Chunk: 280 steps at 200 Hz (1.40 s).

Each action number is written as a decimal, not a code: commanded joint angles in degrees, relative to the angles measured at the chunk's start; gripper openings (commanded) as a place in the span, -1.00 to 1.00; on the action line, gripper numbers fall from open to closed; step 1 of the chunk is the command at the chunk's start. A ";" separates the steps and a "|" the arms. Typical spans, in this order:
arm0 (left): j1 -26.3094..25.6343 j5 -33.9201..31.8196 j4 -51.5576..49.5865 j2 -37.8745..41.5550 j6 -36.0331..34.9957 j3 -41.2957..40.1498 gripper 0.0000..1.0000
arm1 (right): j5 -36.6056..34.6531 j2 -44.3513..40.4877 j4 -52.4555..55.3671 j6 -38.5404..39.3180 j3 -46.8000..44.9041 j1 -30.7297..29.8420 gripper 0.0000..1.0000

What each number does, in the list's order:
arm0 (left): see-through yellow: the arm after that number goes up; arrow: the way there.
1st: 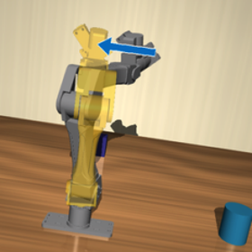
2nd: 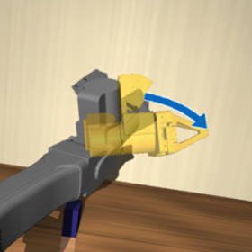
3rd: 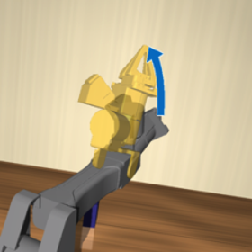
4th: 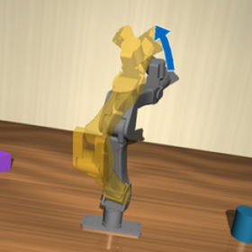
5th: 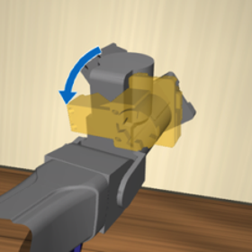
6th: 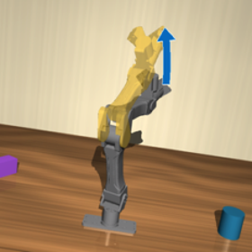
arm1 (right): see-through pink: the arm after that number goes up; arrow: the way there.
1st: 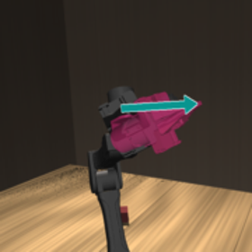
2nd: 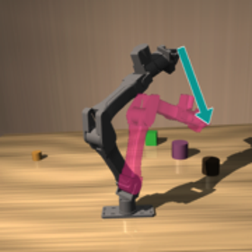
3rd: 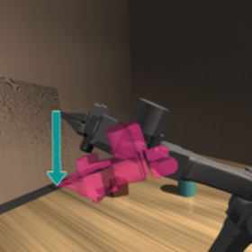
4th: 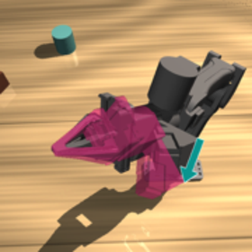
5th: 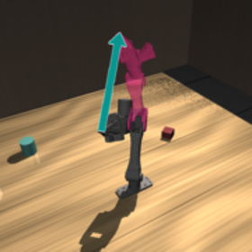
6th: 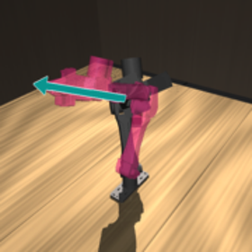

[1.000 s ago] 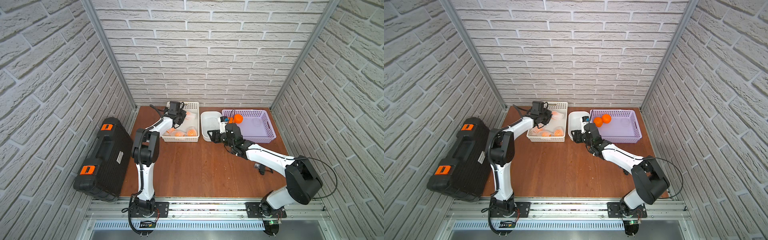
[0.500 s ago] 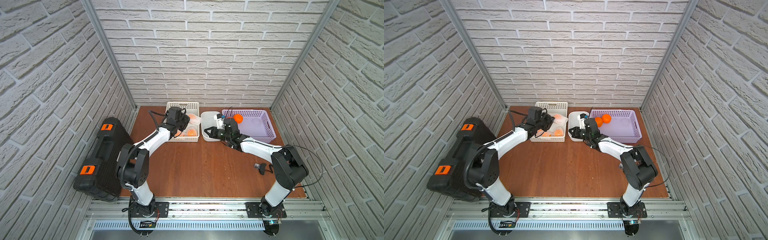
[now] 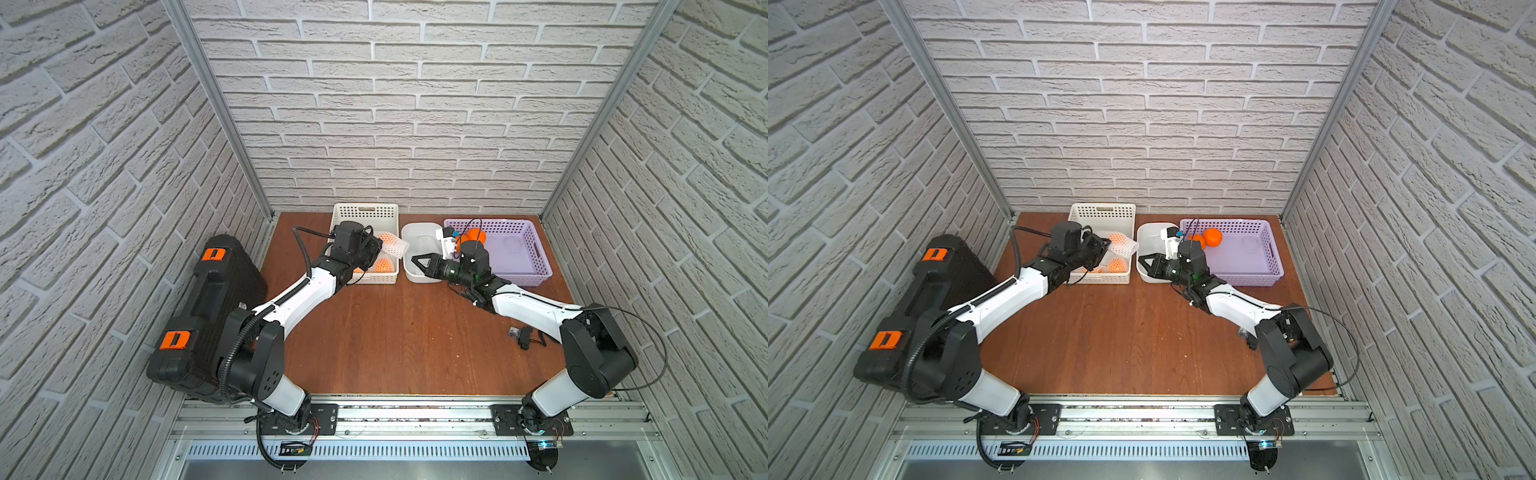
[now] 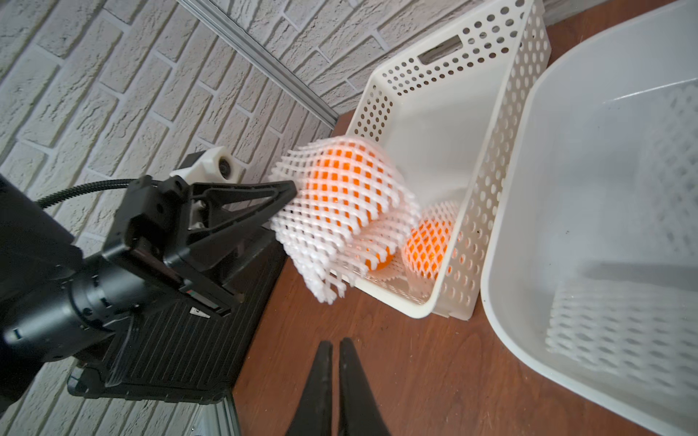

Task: Remove foam nets from oranges
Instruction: Pick up the orange from the basket, then remove the foam net from the orange.

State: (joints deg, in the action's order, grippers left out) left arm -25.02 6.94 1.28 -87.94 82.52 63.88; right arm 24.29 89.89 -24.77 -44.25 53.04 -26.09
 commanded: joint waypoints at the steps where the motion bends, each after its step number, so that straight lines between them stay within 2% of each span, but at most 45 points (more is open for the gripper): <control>1: -0.97 0.27 2.11 2.88 -0.87 -0.94 -0.62 | 0.11 -1.57 -2.08 0.13 -0.38 -0.27 -0.81; 162: -5.31 1.98 3.47 5.52 0.17 -2.42 -0.62 | 0.18 -0.29 -0.77 -0.84 0.93 -0.36 -0.81; 198: -6.00 2.80 4.25 6.25 0.10 -2.31 -0.61 | 0.24 0.44 -0.61 -1.31 1.62 -0.28 -0.75; 264: -7.88 8.10 7.24 5.04 -1.56 -1.41 -0.60 | 1.79 1.96 -5.89 -5.31 1.99 -0.13 -0.32; 280: -8.45 8.92 7.42 4.82 -1.75 -1.21 -0.60 | 1.30 1.47 -7.73 -5.68 1.13 0.07 -0.11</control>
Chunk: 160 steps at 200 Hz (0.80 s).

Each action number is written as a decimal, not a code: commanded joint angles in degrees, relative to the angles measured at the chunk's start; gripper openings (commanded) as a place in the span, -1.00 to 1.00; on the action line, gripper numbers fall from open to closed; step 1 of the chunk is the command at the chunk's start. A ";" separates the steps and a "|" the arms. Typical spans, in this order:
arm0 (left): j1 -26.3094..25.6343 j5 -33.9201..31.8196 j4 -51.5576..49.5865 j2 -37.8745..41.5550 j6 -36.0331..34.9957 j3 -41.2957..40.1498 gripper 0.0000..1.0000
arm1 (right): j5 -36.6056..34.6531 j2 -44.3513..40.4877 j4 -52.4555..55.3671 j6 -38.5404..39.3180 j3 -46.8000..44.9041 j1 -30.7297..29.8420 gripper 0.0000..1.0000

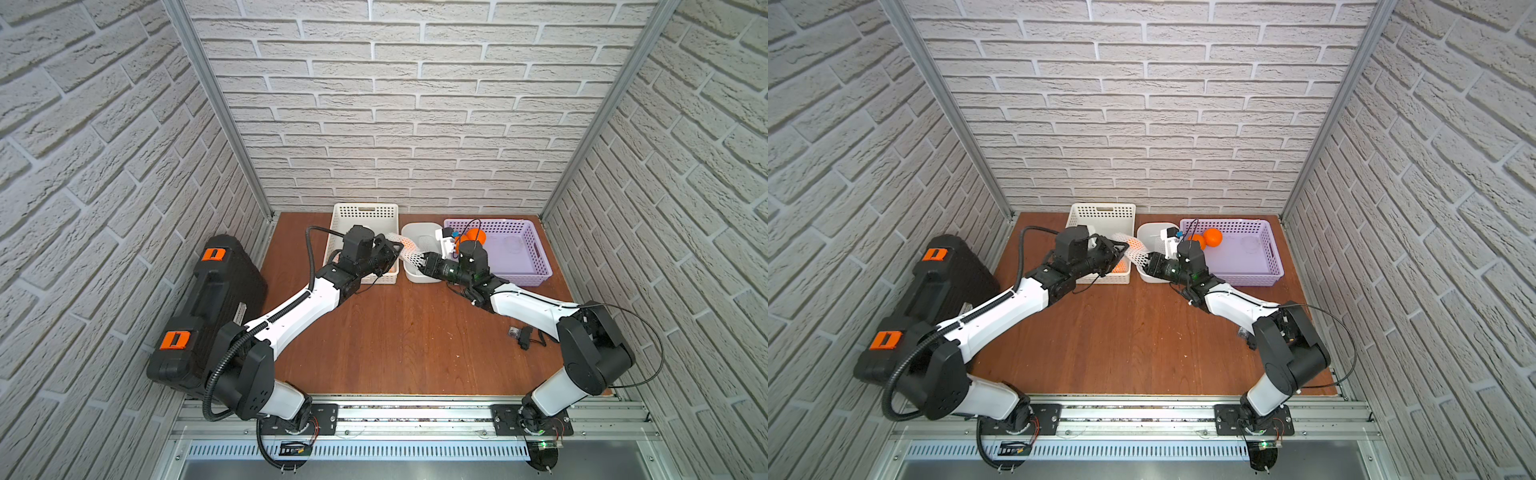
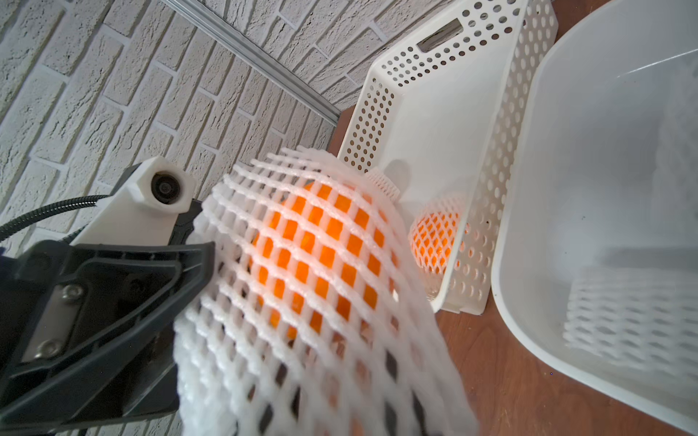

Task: Remove foam nets from oranges
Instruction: Remove the foam net from the orange.

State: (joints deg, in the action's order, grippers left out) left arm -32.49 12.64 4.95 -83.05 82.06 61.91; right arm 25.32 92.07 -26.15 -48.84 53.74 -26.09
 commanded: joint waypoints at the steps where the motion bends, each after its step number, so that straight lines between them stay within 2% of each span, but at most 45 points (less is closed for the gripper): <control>1: -0.94 3.28 3.79 -0.04 -1.29 0.76 -0.60 | 0.18 -0.78 -6.53 -1.08 0.33 0.11 -0.09; 37: -1.18 3.99 4.35 0.44 -1.30 0.49 -0.60 | -0.40 -1.45 -12.39 -4.11 -2.63 1.73 0.25; 78: -1.74 8.09 8.34 -0.71 0.46 1.03 -0.60 | 3.27 1.96 -28.34 -9.49 -6.03 3.98 0.38; 104: -2.79 9.71 6.97 -1.49 -0.98 3.06 -0.60 | 6.16 5.46 -33.10 -11.62 -4.75 4.56 0.41; 116: -3.33 10.22 6.46 -1.68 -1.48 3.71 -0.60 | 7.10 6.95 -36.29 -13.10 -4.42 4.56 0.49; 160: -3.57 11.87 6.65 -2.94 -1.64 4.27 -0.60 | 9.78 10.78 -47.01 -18.35 -3.49 4.64 0.46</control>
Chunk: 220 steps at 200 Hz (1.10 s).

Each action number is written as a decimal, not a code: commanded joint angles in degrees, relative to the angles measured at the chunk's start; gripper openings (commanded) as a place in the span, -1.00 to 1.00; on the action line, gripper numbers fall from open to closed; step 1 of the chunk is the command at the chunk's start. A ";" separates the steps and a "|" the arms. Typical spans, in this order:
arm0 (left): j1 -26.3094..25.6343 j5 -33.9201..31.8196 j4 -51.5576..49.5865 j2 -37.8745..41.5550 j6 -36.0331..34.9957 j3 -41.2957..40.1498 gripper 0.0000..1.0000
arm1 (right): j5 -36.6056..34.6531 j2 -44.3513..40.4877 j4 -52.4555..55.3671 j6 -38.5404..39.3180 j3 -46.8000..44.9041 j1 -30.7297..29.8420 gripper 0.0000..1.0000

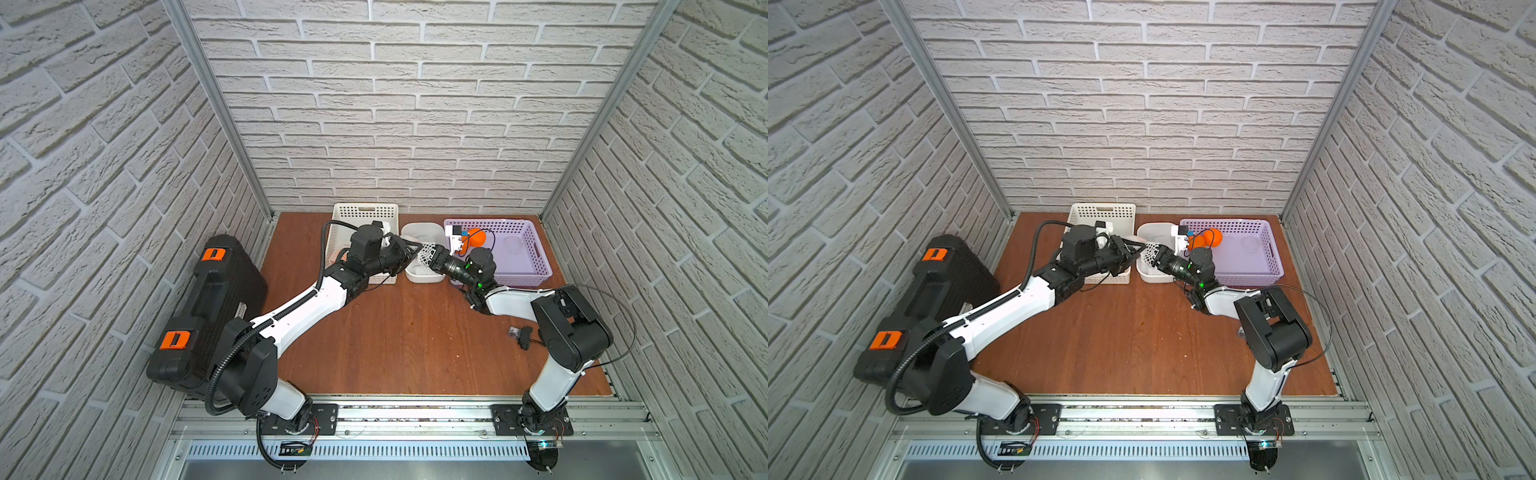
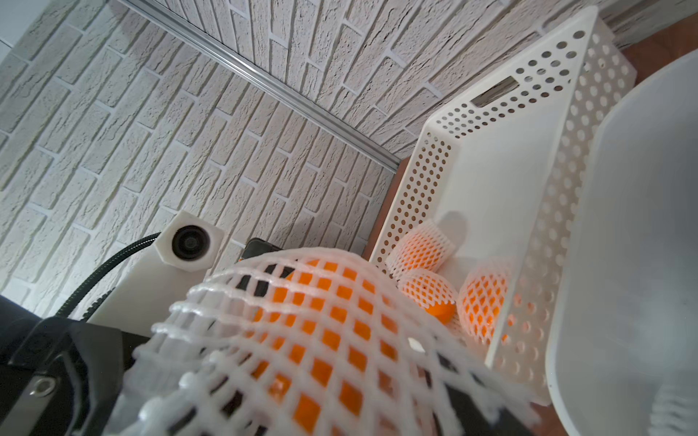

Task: Remove foam nets from oranges
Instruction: Remove the foam net from the orange.

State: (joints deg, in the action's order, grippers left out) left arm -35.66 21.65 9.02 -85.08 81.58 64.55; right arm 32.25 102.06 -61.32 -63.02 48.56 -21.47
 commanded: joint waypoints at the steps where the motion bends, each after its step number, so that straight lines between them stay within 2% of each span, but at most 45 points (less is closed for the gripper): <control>1: -0.39 2.87 2.59 -0.90 -1.16 1.58 -0.60 | 2.92 0.87 -12.09 -4.23 1.70 0.03 0.45; 14: -0.31 2.94 2.33 -1.18 -1.42 1.67 -0.60 | 3.32 1.74 -14.13 -5.58 1.76 0.12 0.35; 49: 0.21 3.40 0.67 -1.40 -2.98 2.98 -0.59 | 4.76 3.81 -18.90 -9.22 1.82 0.88 -0.08; 77: 0.82 3.42 -0.72 -1.15 -4.35 3.87 -0.55 | 5.14 3.89 -19.30 -9.86 1.02 1.32 -0.24; 136: 1.97 3.44 -4.23 -0.89 -7.46 6.12 -0.42 | 5.14 3.16 -17.14 -9.56 -0.07 1.86 -0.34; 148: 2.11 2.86 -6.72 -0.58 -9.52 7.32 -0.24 | 5.17 2.72 -16.07 -9.03 -0.33 1.96 -0.34; 177: 2.98 2.78 -10.08 -0.28 -11.72 8.70 0.43 | 5.39 1.59 -14.20 -8.17 -0.70 2.17 -0.37; 220: 4.29 1.28 -15.28 1.46 -16.08 9.74 0.95 | 5.59 0.47 -12.39 -7.72 -0.51 2.49 -0.39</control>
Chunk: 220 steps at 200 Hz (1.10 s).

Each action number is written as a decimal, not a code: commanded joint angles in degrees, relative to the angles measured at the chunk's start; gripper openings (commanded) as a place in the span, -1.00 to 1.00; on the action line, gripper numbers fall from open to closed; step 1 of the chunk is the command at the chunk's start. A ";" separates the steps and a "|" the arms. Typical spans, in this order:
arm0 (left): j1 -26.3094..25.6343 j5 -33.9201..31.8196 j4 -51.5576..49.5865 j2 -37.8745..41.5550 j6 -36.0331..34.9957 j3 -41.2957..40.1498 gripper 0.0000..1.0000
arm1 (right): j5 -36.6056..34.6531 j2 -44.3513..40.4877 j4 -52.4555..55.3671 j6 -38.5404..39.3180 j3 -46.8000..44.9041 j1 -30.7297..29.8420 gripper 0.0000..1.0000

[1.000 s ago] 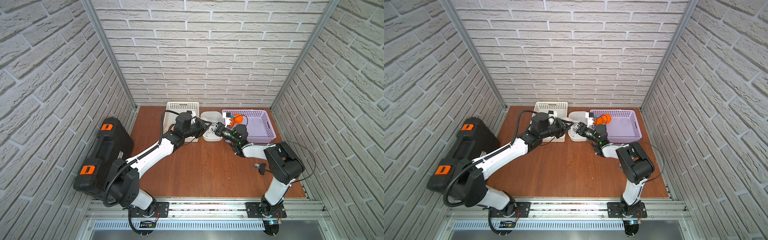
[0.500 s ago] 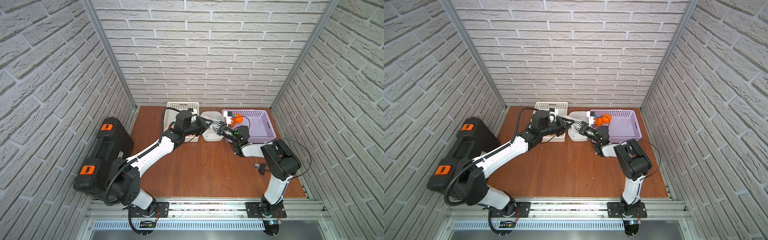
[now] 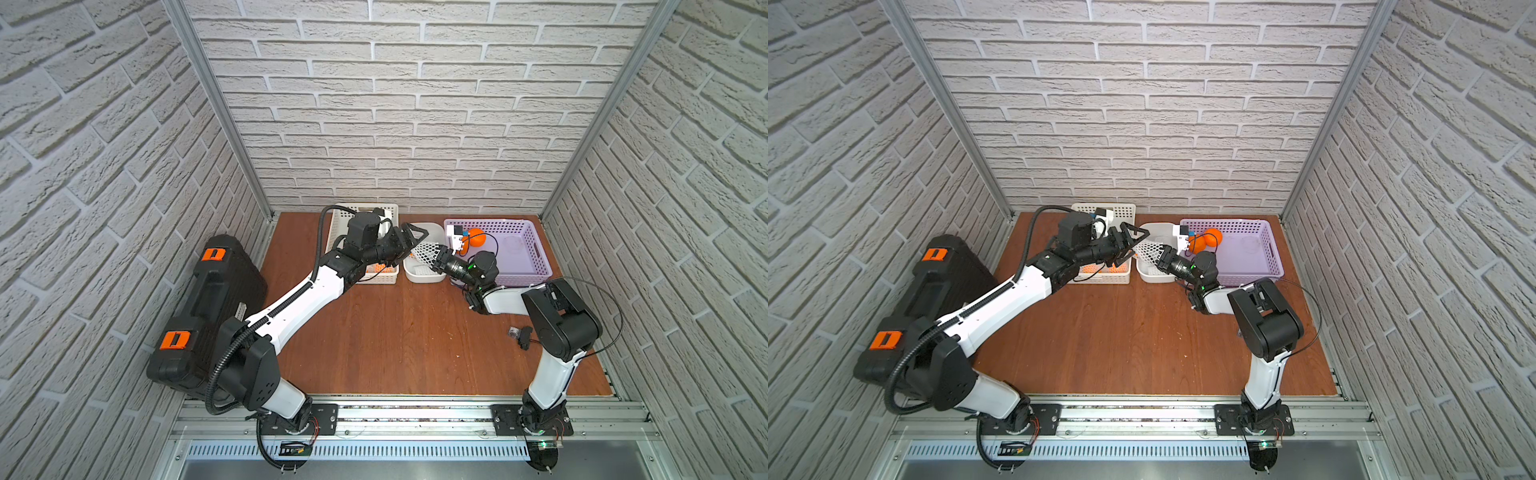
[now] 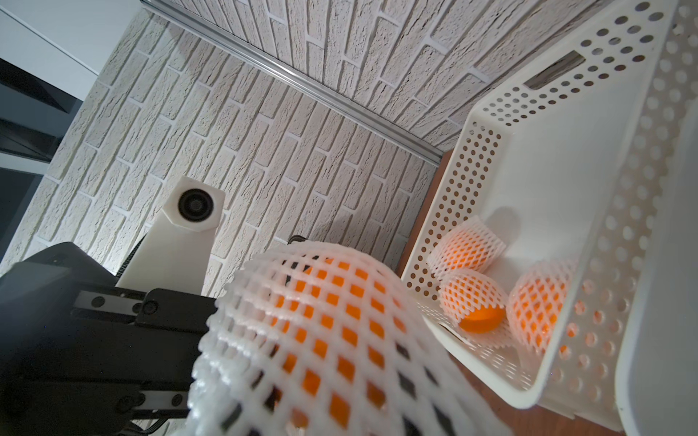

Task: Remove foam nets from oranges
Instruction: Remove the foam net from the orange.

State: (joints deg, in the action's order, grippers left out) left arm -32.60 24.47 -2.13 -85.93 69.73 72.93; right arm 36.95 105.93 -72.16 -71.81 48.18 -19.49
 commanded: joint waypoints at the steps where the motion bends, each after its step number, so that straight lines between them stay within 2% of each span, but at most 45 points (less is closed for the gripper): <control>1: 1.31 -1.62 -4.29 2.37 -4.33 1.44 0.96 | 0.91 -3.43 -1.48 1.11 -0.17 0.50 -0.39; 59: 2.21 -2.20 -8.35 3.31 -7.25 2.59 0.97 | 1.04 -4.08 -0.13 1.32 0.11 0.56 -0.42; 101: 2.72 -8.75 -10.65 5.00 -9.28 0.78 0.96 | 1.33 -5.28 0.57 1.55 -0.63 0.50 -0.44; 156: 3.09 -8.19 -10.10 1.08 -7.83 1.33 0.95 | 1.55 -8.13 3.72 3.07 -1.49 0.55 -0.45; 184: 3.89 -8.63 -6.48 1.38 -6.04 -0.43 0.57 | 1.85 -9.61 5.97 3.98 -2.15 0.50 -0.45; 220: 3.95 -8.63 -6.60 1.30 -6.27 0.42 -0.27 | 1.99 -12.81 11.46 7.19 -3.16 0.50 -0.46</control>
State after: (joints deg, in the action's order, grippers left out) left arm -29.04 16.29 -11.70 -84.51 63.57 73.17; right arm 38.15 96.77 -63.40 -68.12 45.87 -19.22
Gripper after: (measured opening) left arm 0.470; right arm 0.469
